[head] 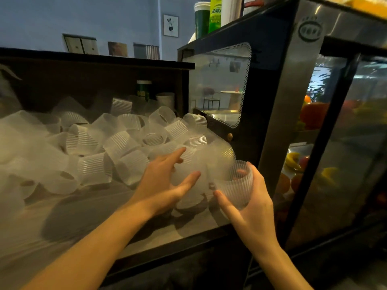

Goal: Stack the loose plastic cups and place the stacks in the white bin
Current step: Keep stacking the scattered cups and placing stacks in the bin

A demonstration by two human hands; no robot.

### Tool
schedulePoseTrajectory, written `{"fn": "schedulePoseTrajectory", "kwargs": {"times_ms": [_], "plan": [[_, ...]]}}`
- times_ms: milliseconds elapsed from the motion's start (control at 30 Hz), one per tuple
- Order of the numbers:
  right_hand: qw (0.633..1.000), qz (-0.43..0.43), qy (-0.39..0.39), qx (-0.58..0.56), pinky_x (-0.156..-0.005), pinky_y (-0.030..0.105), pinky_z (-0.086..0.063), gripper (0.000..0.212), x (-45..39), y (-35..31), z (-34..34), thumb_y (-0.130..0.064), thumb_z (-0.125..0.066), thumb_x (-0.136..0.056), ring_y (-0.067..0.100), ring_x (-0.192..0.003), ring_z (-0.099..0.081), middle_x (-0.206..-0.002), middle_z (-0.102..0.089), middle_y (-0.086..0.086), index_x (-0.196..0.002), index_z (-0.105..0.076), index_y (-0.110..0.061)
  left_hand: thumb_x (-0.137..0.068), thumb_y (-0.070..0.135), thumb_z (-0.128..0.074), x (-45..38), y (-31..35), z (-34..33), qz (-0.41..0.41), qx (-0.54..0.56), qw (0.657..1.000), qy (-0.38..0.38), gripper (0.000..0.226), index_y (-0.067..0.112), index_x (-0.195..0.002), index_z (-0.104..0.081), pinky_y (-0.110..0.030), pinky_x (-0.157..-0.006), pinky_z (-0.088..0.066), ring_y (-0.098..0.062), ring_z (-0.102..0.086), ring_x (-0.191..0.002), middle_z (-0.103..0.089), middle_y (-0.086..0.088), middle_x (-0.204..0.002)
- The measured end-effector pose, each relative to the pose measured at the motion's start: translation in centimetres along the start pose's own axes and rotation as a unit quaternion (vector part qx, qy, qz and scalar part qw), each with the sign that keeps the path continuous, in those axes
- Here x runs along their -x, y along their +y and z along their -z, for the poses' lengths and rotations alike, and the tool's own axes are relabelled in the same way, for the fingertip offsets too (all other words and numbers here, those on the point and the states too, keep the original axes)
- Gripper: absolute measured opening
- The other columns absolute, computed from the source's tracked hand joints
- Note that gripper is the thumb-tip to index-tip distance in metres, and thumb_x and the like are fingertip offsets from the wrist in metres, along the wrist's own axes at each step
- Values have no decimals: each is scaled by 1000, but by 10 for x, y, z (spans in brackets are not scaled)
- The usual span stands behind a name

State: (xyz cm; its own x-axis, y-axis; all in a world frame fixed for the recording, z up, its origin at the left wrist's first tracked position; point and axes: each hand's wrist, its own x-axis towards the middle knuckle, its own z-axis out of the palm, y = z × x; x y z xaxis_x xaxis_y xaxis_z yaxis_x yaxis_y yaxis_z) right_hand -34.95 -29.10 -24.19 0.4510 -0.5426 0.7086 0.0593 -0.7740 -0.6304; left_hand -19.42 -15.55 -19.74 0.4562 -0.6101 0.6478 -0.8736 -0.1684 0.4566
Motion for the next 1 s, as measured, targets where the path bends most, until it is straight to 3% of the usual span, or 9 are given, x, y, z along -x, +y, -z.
{"fn": "schedulePoseTrajectory", "kwargs": {"times_ms": [100, 267, 367, 500, 633, 733, 900, 1000], "plan": [[1000, 9, -3, 8, -94, 21, -49, 89, -1, -6, 1, -63, -66, -74, 1, -120, -45, -133, -46, -10, -145, -33, -20, -79, 66, -52, -4, -2, 3, 27, 61, 997, 39, 71, 31, -140, -45, -14, -80, -42, 7, -50, -101, -55, 18, -110], [997, 25, -64, 34, -94, 18, -46, 91, -1, -16, -6, -55, -72, -74, -1, -120, -43, -136, -43, -12, -147, -30, -22, -89, 56, -47, -5, 2, 9, 44, 151, 981, 117, 55, 26, -135, -49, -6, -82, -42, 9, -51, -104, -54, 20, -113], [994, 23, -95, 56, -97, 26, -48, 96, 1, -18, -16, -52, -75, -73, -1, -119, -41, -137, -40, -12, -149, -24, -24, -93, 54, -43, -2, 7, 8, 1, 165, 976, 144, 54, 18, -133, -51, -17, -88, -46, -6, -56, -108, -57, 5, -116], [992, 28, -96, 76, -88, 23, -50, 98, 4, -16, -19, -52, -77, -70, -1, -112, -44, -133, -41, -14, -148, -22, -29, -91, 55, -42, 4, 11, 2, -30, 141, 987, 68, 57, 23, -138, -49, -22, -91, -46, -11, -54, -111, -56, 7, -120], [994, 25, -83, 60, -82, 27, -56, 94, 6, -13, -17, -64, -67, -70, 1, -112, -48, -133, -42, -13, -146, -25, -28, -91, 56, -41, 7, 12, -4, -50, 124, 991, -9, 60, 21, -138, -52, -22, -95, -44, -9, -49, -117, -49, 9, -125], [995, 20, -78, 53, -81, 31, -57, 94, 7, -12, -15, -64, -66, -70, 4, -113, -51, -134, -43, -13, -146, -25, -27, -87, 55, -43, 6, 14, -3, -65, 82, 994, -12, 60, 21, -135, -55, -13, -90, -39, -1, -46, -113, -47, 10, -122], [993, 42, -71, 80, -80, 30, -57, 93, 9, -14, -16, -66, -64, -70, 5, -111, -51, -129, -44, -10, -144, -23, -28, -80, 50, -48, 6, 13, 5, -73, 72, 995, 0, 73, 36, -149, -30, -5, -81, -33, -4, -47, -103, -50, 12, -119], [990, 51, -91, 96, -78, 32, -56, 94, 9, -14, -15, -59, -67, -69, 7, -107, -52, -128, -43, -11, -146, -24, -25, -79, 57, -44, 5, 11, 7, -89, 32, 993, -65, 74, 35, -149, -34, -8, -87, -32, 1, -43, -104, -47, 16, -121]]}}
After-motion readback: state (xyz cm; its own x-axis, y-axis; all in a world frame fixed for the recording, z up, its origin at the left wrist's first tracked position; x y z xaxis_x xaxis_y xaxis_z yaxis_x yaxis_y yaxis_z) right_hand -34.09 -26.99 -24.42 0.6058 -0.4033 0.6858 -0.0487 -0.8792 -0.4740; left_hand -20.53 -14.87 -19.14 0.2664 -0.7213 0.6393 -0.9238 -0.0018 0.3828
